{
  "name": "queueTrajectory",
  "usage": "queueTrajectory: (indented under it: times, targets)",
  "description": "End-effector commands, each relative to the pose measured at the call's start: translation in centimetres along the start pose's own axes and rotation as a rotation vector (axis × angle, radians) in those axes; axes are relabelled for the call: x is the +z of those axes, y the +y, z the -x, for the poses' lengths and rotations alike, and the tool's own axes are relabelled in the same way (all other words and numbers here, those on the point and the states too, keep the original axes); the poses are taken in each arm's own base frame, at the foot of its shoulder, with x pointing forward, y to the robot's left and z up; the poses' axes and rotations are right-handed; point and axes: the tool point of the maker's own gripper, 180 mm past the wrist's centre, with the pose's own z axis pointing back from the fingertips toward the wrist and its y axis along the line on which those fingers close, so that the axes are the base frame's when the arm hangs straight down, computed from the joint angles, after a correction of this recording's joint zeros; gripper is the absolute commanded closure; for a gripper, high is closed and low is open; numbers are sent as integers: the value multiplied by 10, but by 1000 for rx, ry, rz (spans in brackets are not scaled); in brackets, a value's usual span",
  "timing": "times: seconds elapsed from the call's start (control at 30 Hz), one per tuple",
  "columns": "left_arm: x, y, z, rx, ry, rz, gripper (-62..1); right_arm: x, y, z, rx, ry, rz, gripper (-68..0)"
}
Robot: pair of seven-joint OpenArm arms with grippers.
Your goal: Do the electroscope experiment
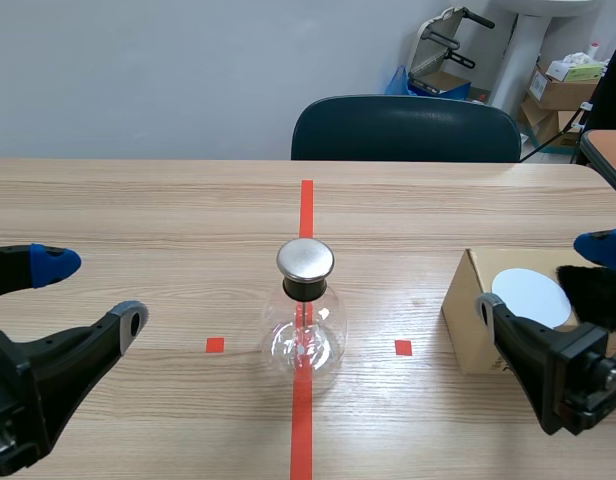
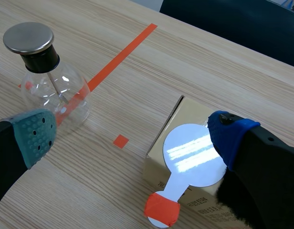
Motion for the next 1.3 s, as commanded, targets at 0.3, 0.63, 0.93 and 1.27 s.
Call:
queueTrajectory:
  times: [0.3, 0.63, 0.93, 1.27]
  targets:
    - [0, -1, -2, 8, 0, -5, -493, -2, 0, -13, 22, -44, -9, -679]
    - [0, -1, -2, 8, 1, -5, -493, -2, 2, -10, 84, -27, -18, -679]
    - [0, -2, 2, 3, 23, 7, -493, 25, 58, 20, 537, 62, -244, -679]
    - [0, -35, 14, -47, 90, 185, -515, 63, 52, 89, 1116, 298, -201, -679]
